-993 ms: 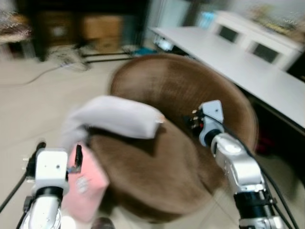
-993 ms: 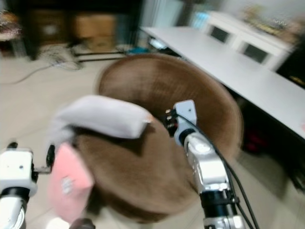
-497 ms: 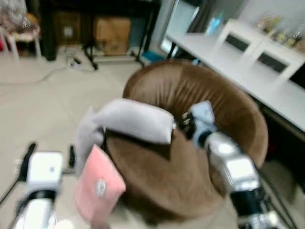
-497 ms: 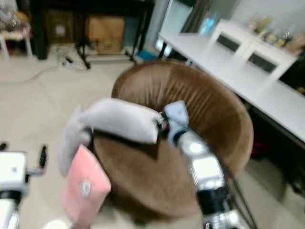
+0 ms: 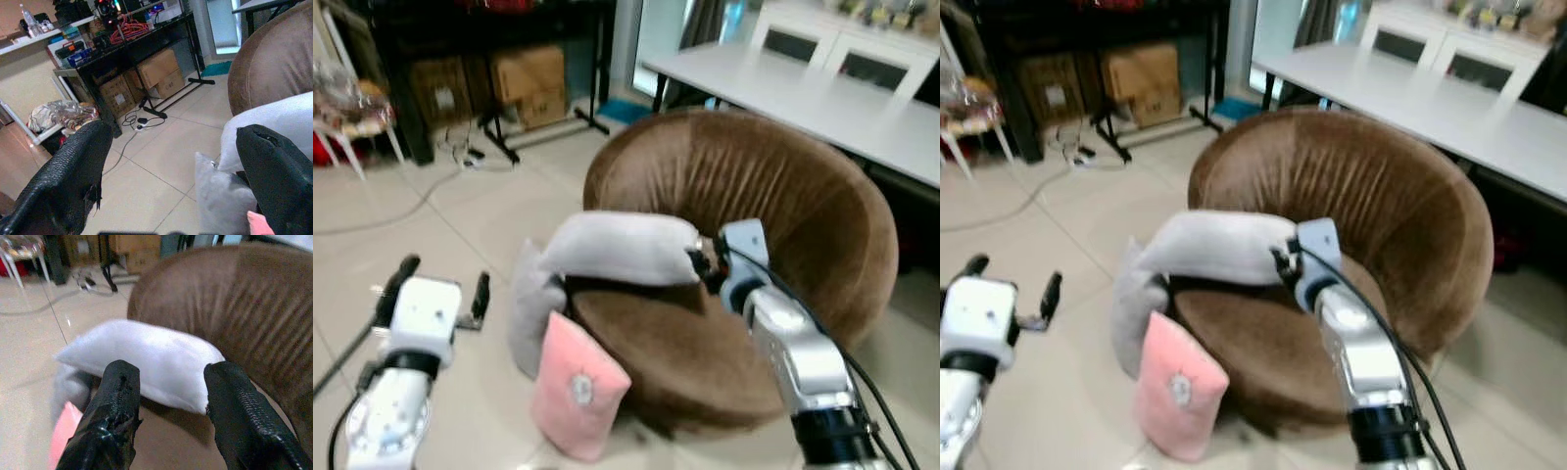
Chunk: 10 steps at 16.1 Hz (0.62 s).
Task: Move the pillow to the sofa from floor
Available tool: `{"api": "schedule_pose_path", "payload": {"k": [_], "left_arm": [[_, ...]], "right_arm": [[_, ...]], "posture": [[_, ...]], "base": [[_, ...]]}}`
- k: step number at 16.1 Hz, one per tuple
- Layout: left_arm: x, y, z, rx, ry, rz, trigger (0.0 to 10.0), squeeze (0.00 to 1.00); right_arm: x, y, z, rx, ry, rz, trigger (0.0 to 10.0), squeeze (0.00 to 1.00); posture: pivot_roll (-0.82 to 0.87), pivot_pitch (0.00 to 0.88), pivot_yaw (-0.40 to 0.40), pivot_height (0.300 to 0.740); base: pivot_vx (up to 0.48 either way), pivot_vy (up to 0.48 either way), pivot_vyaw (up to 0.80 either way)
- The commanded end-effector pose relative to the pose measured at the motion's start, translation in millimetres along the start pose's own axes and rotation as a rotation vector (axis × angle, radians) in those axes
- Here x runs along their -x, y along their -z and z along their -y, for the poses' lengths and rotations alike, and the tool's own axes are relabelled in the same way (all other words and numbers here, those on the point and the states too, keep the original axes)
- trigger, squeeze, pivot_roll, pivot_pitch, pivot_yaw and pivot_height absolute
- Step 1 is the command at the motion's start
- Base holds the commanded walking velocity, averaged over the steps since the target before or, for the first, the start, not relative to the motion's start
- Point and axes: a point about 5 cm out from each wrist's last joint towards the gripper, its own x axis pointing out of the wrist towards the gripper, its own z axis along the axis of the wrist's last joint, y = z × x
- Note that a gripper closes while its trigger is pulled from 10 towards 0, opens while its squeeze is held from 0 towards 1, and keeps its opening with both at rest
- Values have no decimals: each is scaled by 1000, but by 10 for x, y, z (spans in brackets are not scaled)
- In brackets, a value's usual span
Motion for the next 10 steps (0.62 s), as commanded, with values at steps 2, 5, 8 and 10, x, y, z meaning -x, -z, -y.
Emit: {"api": "schedule_pose_path", "payload": {"k": [2,5,8,10], "left_arm": [[-55,1,24,23,39,-5,10000,0],[-92,5,23,76,9,-5,10000,0],[-35,-37,78,147,-11,31,10000,0],[-18,-35,105,171,-6,26,10000,0]], "right_arm": [[80,77,97,-13,64,-15,10000,0],[151,88,108,-31,70,-10,10000,0],[119,85,137,-31,71,-19,10000,0],[100,45,113,-17,29,-15,10000,0]], "posture": [[51,0,9,740],[51,0,-10,740],[62,0,-49,740],[73,0,-76,740]], "base": [[0,326,0],[0,330,0],[0,111,0],[0,0,0]]}}
